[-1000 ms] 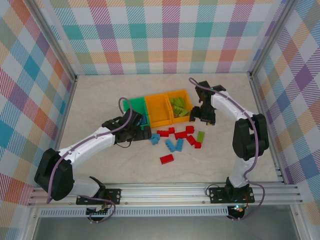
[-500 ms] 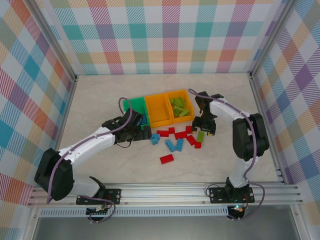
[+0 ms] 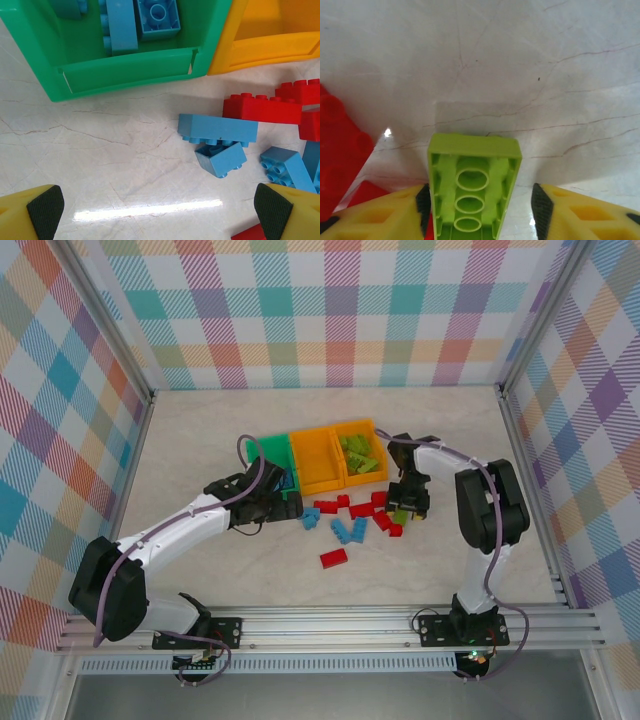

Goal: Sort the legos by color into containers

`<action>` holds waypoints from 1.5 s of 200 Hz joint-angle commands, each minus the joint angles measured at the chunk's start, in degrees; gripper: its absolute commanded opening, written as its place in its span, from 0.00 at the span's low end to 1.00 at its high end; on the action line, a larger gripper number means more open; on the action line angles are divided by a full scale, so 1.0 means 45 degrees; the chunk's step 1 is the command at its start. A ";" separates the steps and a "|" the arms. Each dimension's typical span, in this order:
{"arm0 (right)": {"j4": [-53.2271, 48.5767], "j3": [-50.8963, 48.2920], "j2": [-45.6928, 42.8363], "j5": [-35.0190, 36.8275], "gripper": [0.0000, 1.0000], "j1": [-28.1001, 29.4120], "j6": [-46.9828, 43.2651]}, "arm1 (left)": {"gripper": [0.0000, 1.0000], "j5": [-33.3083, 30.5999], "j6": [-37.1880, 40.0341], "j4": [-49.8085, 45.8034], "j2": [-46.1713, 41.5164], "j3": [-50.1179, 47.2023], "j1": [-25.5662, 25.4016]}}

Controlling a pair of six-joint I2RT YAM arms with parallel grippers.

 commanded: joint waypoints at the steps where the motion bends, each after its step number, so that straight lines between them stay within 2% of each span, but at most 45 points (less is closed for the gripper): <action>1: 0.0037 -0.0170 0.0049 0.0089 0.49 0.0052 0.0220 | 1.00 -0.0106 0.0269 -0.0092 0.0006 0.0087 -0.0043; 30: -0.0173 0.0043 -0.0561 0.0244 0.37 0.0044 0.0320 | 1.00 -0.0115 0.0282 -0.0099 0.0045 0.0124 -0.0027; 62: -0.0860 0.1406 -0.1603 0.0286 0.33 0.0084 0.0303 | 1.00 -0.0150 0.0349 -0.0096 0.0122 0.0202 -0.0037; 93: -0.1263 0.3912 -0.1392 -0.0284 0.32 0.0176 0.0018 | 1.00 -0.0245 0.0326 -0.0097 0.0233 0.0279 -0.0042; 130: -0.1757 0.7517 0.0811 -0.1183 0.33 0.0279 -0.0393 | 1.00 -0.0368 0.0098 -0.0086 0.0259 0.0246 -0.0033; 182: -0.3260 1.2042 0.4525 -0.1437 0.34 0.0284 -0.0737 | 1.00 -0.0591 -0.0244 -0.0122 0.0100 0.0185 -0.0027; 204: -0.3511 1.2946 0.5321 -0.1522 0.41 0.0279 -0.0729 | 1.00 -0.0668 -0.0398 -0.0107 0.0013 0.0109 -0.0040; 212: -0.3554 1.3165 0.5468 -0.1585 0.48 0.0279 -0.0713 | 1.00 -0.0688 -0.0425 -0.0107 -0.0010 0.0095 -0.0037; 224: -0.3467 1.3147 0.5355 -0.1811 0.63 0.0279 -0.0713 | 1.00 -0.0695 -0.0440 -0.0126 -0.0015 0.0091 -0.0036; 246: -0.2655 1.1836 0.4133 -0.1827 0.75 0.0316 -0.0802 | 1.00 -0.0689 -0.0467 -0.0115 -0.0058 0.0016 -0.0040; 268: -0.1578 0.9361 0.2162 -0.1773 0.79 0.0318 -0.0808 | 1.00 -0.0643 -0.0498 -0.0060 -0.0057 -0.0080 -0.0029; 300: -0.0747 0.4958 -0.0726 -0.1137 0.78 0.0323 -0.0673 | 1.00 -0.0571 -0.0404 0.0061 -0.0060 -0.0164 -0.0038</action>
